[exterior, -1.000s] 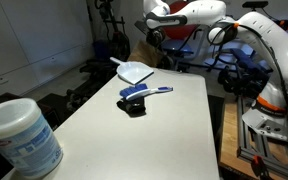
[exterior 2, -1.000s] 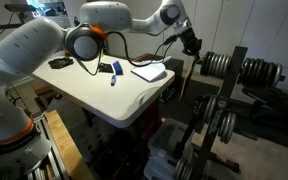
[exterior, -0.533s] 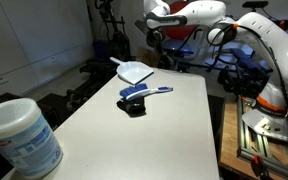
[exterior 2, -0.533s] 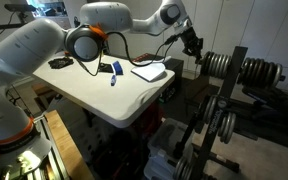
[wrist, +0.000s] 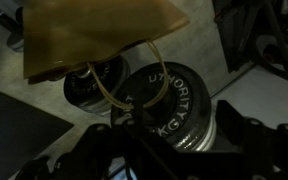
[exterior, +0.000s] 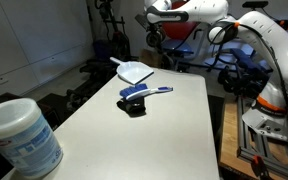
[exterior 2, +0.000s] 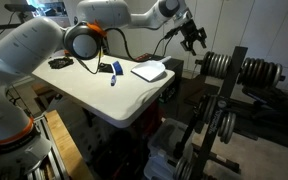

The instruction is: Pick up the brown paper bag and hang it on the topmost barbell

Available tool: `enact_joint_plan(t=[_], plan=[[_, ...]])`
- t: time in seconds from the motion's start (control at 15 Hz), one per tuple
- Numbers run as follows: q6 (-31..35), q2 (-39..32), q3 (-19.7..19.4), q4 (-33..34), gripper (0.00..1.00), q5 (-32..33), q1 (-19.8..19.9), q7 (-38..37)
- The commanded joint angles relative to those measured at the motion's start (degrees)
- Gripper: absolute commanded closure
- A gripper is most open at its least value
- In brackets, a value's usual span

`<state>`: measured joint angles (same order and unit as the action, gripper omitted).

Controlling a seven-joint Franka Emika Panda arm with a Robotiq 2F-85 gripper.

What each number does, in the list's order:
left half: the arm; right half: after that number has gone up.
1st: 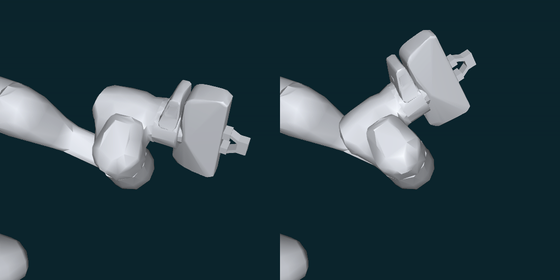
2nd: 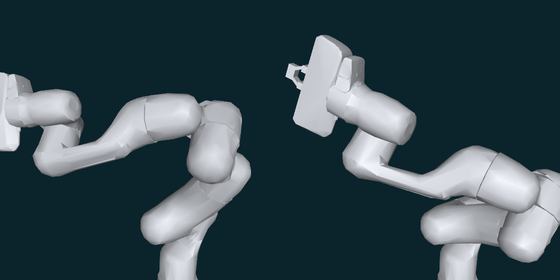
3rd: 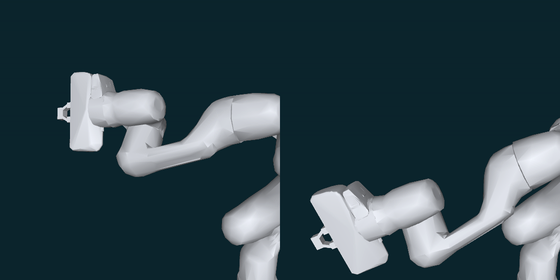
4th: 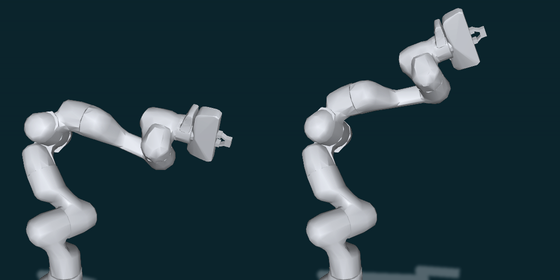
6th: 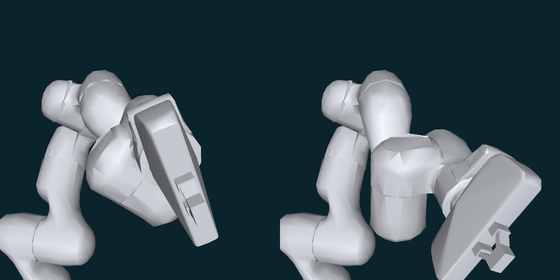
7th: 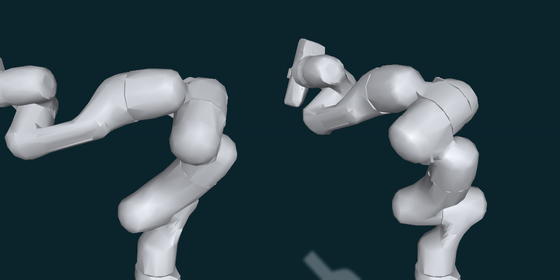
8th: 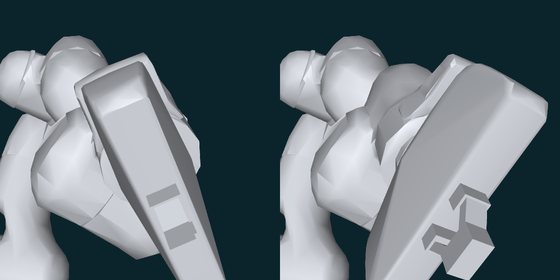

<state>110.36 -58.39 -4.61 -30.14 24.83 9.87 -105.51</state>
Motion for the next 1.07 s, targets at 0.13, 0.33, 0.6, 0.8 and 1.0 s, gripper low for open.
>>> enact_joint_plan(t=[0.13, 0.33, 0.6, 0.8, 1.0], plan=[[-8.0, 4.5, 4.1, -0.4, 0.0, -5.7, 1.2, 1.3], [-11.8, 6.9, 8.0, -0.8, 0.0, -10.1, 2.6, 7.8], [-15.0, 9.2, 10.5, -1.4, 0.0, -11.0, 3.8, 20.7], [-18.5, 10.4, 11.5, -2.0, 0.0, -10.6, 4.4, 29.5], [-23.4, 11.4, 9.9, -2.6, 0.0, -7.5, 3.4, 36.6]])
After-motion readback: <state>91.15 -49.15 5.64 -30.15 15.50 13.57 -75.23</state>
